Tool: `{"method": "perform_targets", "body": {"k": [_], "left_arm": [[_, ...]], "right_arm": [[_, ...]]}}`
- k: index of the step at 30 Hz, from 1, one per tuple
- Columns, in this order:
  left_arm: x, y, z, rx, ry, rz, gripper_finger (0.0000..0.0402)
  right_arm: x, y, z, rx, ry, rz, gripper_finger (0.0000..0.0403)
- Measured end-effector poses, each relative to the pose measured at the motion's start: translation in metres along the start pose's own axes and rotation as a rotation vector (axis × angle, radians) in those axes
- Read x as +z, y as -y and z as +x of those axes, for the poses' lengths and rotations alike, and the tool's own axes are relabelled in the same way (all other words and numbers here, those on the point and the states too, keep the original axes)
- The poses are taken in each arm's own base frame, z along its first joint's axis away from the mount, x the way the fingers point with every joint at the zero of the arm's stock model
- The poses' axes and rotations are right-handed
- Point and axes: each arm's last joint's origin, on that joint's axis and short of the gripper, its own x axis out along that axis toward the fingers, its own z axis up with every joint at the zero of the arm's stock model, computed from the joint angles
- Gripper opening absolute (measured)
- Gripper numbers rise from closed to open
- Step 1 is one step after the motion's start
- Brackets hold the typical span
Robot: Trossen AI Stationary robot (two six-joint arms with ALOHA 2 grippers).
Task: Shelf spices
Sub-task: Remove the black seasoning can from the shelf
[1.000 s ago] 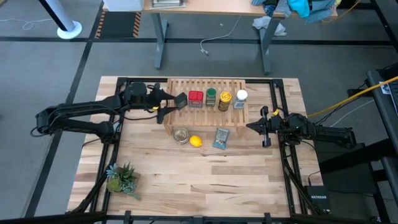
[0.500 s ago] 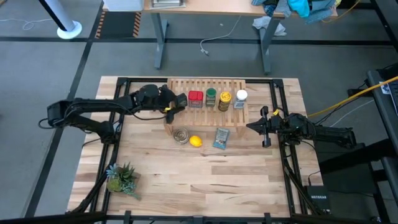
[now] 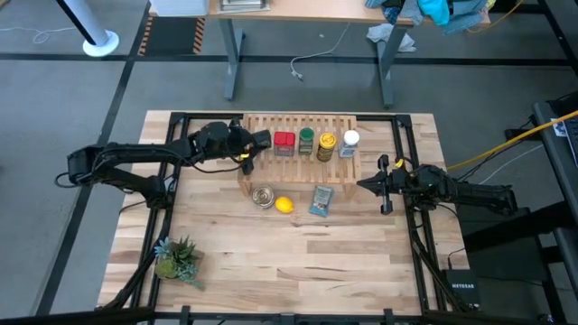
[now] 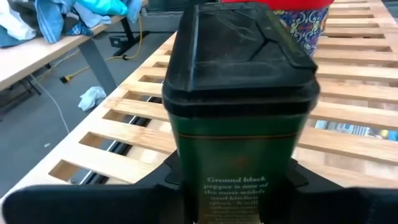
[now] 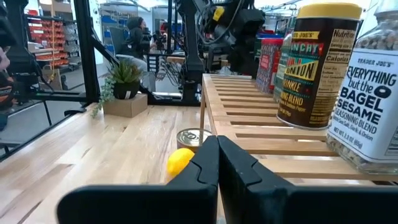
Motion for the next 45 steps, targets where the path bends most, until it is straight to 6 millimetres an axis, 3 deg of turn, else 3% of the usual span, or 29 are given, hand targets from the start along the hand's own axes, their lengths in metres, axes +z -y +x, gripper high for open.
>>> {"method": "perform_targets", "body": {"k": [6, 14, 26, 34, 45], "left_arm": [[0.01, 0.005, -0.012, -0.018, 0.055, 0.019, 0.0103], [0.023, 0.026, -0.047, -0.124, 0.091, -0.033, 0.0103], [0.024, 0.114, -0.077, -0.271, 0.101, -0.066, 0.0103], [0.01, 0.172, -0.056, -0.317, 0.158, -0.015, 0.0103], [-0.016, 0.197, -0.003, -0.432, 0.173, -0.1, 0.0103]], "right_arm": [[0.0, 0.0, 0.0, -0.004, -0.006, 0.0, 0.0003], [0.0, 0.0, 0.0, -0.003, -0.007, 0.001, 0.0003], [0.0, 0.0, 0.0, 0.002, -0.006, 0.005, 0.0003], [0.0, 0.0, 0.0, 0.002, -0.005, 0.026, 0.0003], [0.0, 0.0, 0.0, 0.002, -0.003, 0.027, 0.0003]]}}
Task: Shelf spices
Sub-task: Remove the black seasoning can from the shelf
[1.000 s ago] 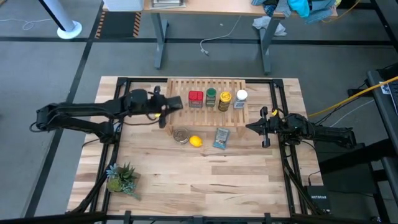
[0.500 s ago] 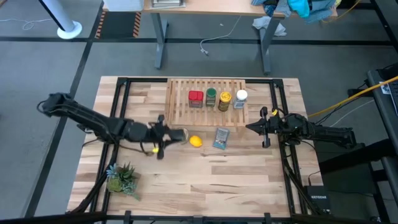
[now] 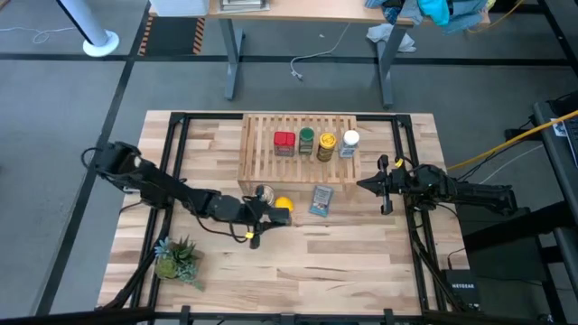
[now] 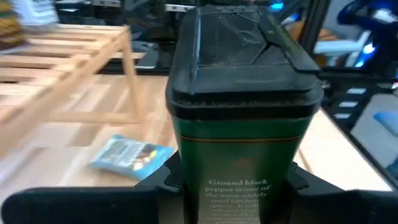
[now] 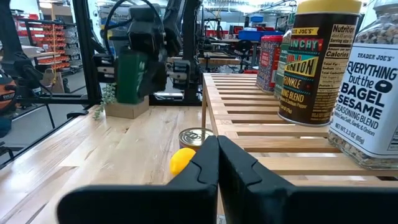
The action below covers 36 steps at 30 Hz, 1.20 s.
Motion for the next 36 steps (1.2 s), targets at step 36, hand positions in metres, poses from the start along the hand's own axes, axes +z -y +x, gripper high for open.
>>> {"method": "perform_targets", "body": {"k": [36], "left_arm": [[-0.032, 0.0, 0.145, -0.237, -0.102, 0.095, 0.0103]], "right_arm": [[0.0, 0.0, 0.0, 0.0, 0.0, 0.0, 0.0003]]}}
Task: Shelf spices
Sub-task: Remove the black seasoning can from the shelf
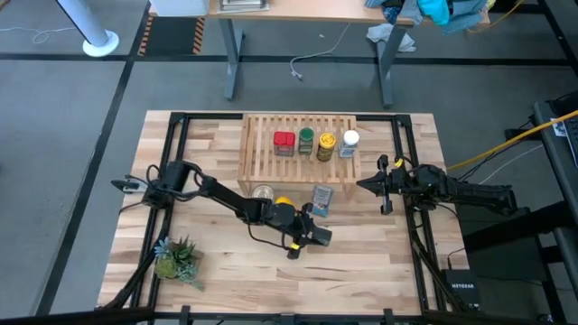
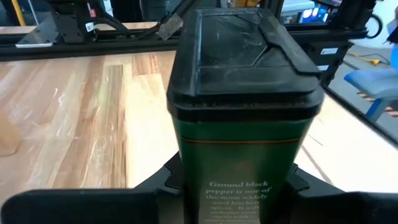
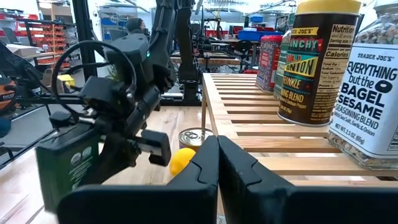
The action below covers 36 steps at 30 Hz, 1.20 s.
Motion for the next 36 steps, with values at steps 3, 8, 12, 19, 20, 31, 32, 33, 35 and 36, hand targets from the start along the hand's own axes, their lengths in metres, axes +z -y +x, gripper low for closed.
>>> {"method": "perform_targets", "body": {"k": [3, 8, 12, 19, 20, 31, 32, 33, 35, 36], "left_arm": [[-0.003, -0.001, 0.007, 0.0, -0.003, 0.012, 0.0103], [-0.001, -0.002, 0.017, 0.002, 0.014, 0.035, 0.0103], [0.002, -0.004, 0.022, 0.007, 0.037, 0.056, 0.0103], [-0.012, 0.0, 0.05, -0.019, 0.019, 0.032, 0.0103], [-0.015, 0.0, 0.054, -0.026, 0.016, 0.019, 0.0103], [-0.016, -0.007, 0.062, -0.059, 0.034, -0.01, 0.0103], [-0.016, -0.007, 0.062, -0.061, 0.036, -0.01, 0.0103], [-0.016, -0.007, 0.062, -0.062, 0.036, -0.01, 0.0103], [-0.016, -0.006, 0.062, -0.065, 0.033, -0.015, 0.0109], [-0.017, -0.006, 0.062, -0.064, 0.029, -0.019, 0.012]], "right_arm": [[0.0, 0.0, 0.0, 0.0, 0.0, 0.0, 0.0003], [0.0, 0.0, 0.0, 0.001, -0.001, 0.0, 0.0003], [0.0, 0.0, 0.0, 0.002, -0.001, 0.0, 0.0003], [0.0, 0.0, 0.0, 0.002, 0.0, 0.0, 0.0003], [0.0, 0.0, 0.0, 0.002, -0.001, 0.0, 0.0003], [0.0, 0.0, 0.0, 0.002, -0.003, 0.0, 0.0003], [0.0, 0.0, 0.0, 0.002, -0.004, 0.0, 0.0003], [0.0, 0.0, 0.0, 0.002, -0.003, 0.0, 0.0003], [0.0, 0.0, 0.0, 0.002, -0.003, 0.0, 0.0003], [0.0, 0.0, 0.0, 0.003, -0.004, 0.0, 0.0003]]}}
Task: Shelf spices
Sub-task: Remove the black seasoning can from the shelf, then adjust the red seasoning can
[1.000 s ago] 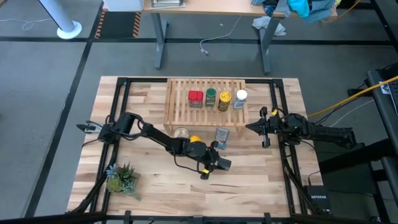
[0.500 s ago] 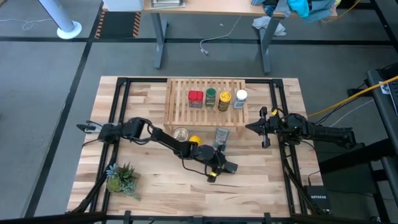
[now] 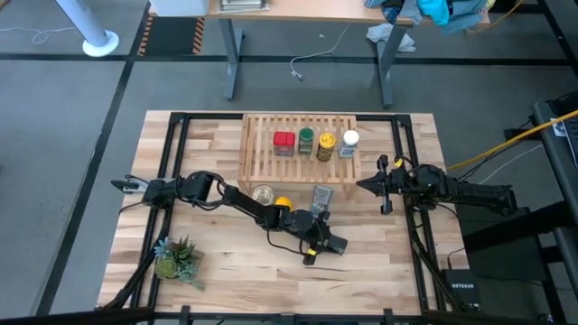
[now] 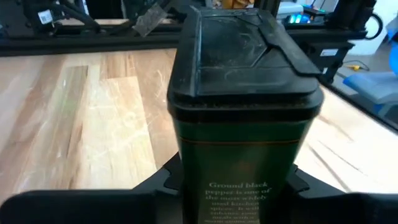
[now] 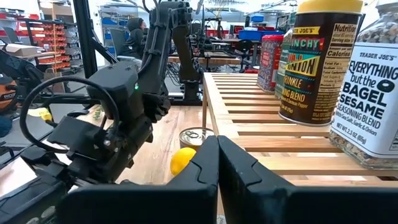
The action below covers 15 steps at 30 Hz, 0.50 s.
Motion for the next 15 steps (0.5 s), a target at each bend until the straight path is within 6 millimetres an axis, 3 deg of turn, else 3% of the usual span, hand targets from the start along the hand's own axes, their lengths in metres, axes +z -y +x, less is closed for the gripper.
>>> {"method": "perform_targets", "body": {"k": [6, 15], "left_arm": [[0.0005, -0.0016, -0.0001, 0.024, 0.006, -0.003, 0.0181], [0.0006, -0.002, -0.0002, 0.026, 0.007, 0.02, 0.0181]], "right_arm": [[0.0, 0.0, 0.0, 0.0, 0.0, 0.0, 0.0003], [0.0, 0.0, 0.0, 0.0, 0.0, 0.0, 0.0003]]}}
